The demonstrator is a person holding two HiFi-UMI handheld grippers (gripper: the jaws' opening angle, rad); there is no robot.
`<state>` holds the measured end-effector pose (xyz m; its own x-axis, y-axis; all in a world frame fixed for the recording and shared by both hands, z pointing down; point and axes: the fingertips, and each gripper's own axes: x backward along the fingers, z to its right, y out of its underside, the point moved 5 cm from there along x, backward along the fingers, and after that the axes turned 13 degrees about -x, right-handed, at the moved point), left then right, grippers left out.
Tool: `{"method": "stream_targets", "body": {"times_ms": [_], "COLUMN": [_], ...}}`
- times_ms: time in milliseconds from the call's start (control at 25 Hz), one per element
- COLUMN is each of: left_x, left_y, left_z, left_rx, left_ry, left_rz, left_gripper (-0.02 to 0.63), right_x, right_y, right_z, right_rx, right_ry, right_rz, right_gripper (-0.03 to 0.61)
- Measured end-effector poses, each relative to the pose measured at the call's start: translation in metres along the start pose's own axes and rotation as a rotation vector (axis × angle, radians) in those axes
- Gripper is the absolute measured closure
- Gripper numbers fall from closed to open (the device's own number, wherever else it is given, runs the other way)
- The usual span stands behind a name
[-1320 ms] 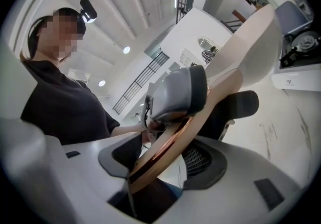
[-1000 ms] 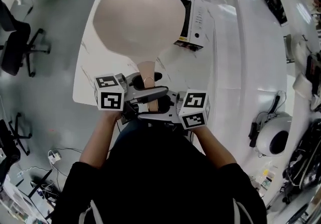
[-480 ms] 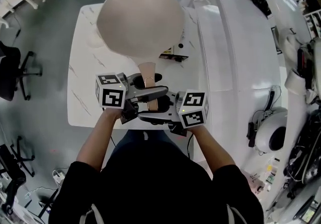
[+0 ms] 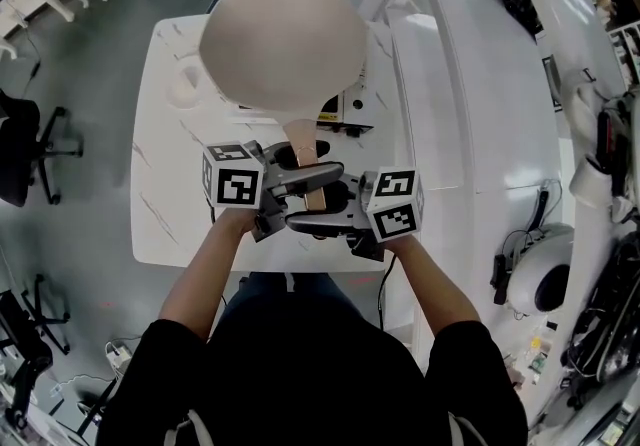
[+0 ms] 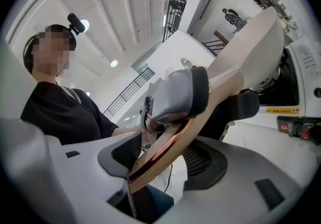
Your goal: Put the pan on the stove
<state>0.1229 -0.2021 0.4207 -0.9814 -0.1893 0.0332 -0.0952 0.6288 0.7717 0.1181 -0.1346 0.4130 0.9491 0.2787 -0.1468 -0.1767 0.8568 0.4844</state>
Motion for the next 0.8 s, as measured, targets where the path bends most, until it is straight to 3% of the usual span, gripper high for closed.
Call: {"method": "stream_targets", "body": {"times_ms": [320, 800], "left_x": [-0.016, -0.039], "left_y": [0.0, 0.01], "left_z": [-0.014, -0.026], "left_rx": [0.035, 0.032], "left_ry": [-0.035, -0.109], "left_rz": [0.033, 0.0], "left_gripper": [0.331, 0.33], "right_x": [0.017, 0.041], "right_y": [-0.007, -0.002], "right_z": [0.015, 0.035], "right_rx": [-0.028, -0.046], "right_ry": [-0.02, -0.019], "right_rz": [-0.04, -0.045], "right_gripper": [0.35, 0.351]}}
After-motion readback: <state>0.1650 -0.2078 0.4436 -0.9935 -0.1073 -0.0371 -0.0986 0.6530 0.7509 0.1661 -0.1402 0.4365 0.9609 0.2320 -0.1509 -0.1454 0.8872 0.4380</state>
